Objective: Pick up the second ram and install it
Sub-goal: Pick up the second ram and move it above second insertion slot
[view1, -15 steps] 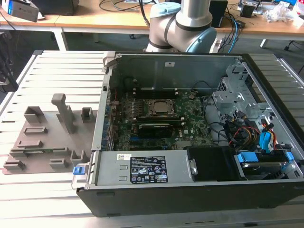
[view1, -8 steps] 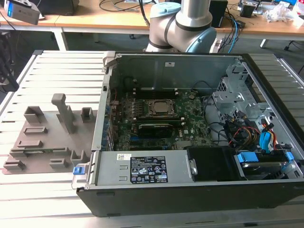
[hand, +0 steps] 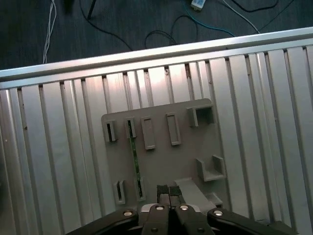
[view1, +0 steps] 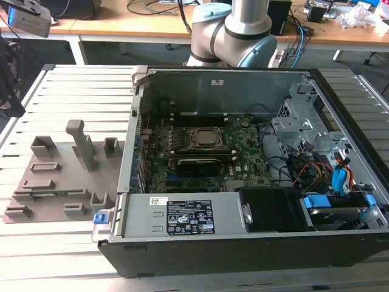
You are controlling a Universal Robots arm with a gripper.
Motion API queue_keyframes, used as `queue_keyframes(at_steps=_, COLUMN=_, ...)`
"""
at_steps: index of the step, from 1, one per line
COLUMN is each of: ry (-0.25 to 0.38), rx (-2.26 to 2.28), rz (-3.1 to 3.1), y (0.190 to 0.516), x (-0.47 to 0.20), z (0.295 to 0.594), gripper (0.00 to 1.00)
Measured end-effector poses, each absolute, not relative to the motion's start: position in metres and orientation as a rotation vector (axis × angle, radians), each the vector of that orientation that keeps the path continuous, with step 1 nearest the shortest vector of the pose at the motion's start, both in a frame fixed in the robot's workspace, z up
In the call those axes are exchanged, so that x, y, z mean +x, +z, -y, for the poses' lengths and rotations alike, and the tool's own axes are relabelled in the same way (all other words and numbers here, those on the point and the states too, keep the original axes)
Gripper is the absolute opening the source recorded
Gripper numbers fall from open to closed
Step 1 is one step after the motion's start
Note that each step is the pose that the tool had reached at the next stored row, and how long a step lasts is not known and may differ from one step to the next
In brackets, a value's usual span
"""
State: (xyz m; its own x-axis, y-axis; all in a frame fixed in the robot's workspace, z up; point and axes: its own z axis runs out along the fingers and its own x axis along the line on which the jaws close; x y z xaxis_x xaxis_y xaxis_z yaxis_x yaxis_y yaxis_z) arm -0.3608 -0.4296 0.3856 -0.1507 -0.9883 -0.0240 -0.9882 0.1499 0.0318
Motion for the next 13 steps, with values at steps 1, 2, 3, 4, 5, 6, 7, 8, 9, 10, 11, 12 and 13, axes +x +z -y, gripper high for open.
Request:
queue_keyframes(at_steps=1, ry=-0.062, rx=2.045, rz=2.38, y=0.3856, x=-0.3607, z=0.4296, gripper=0.11)
queue_keyframes(at_steps=2, ry=-0.062, rx=2.045, rz=2.381, y=0.3856, x=-0.3608, z=0.4296, gripper=0.17)
queue_keyframes(at_steps=3, ry=-0.062, rx=2.045, rz=2.381, y=0.3855, x=-0.3607, z=0.4296, gripper=0.3)
queue_keyframes(at_steps=4, ry=-0.062, rx=2.045, rz=2.381, y=0.3855, x=-0.3607, z=0.4296, gripper=0.3)
queue_keyframes(at_steps=5, ry=-0.062, rx=2.044, rz=2.381, y=0.3855, x=-0.3608, z=0.4296, gripper=0.3)
queue_keyframes(at_steps=6, ry=-0.062, rx=2.044, rz=2.381, y=0.3855, x=-0.3608, z=0.4296, gripper=0.3)
queue_keyframes(at_steps=7, ry=-0.062, rx=2.044, rz=2.381, y=0.3853, x=-0.3608, z=0.4297, gripper=0.3)
queue_keyframes(at_steps=8, ry=-0.062, rx=2.044, rz=2.382, y=0.3847, x=-0.3609, z=0.43, gripper=0.3)
queue_keyframes(at_steps=9, ry=-0.062, rx=2.044, rz=2.381, y=0.3832, x=-0.3607, z=0.4312, gripper=0.3)
queue_keyframes(at_steps=10, ry=-0.062, rx=2.043, rz=2.382, y=0.3818, x=-0.3608, z=0.4318, gripper=0.3)
queue_keyframes(at_steps=11, ry=-0.062, rx=2.04, rz=2.385, y=0.3814, x=-0.3608, z=0.432, gripper=0.3)
queue_keyframes(at_steps=12, ry=-0.062, rx=2.036, rz=2.388, y=0.381, x=-0.3608, z=0.4322, gripper=0.3)
queue_keyframes(at_steps=13, ry=-0.062, rx=2.036, rz=2.389, y=0.3808, x=-0.3608, z=0.4323, gripper=0.3)
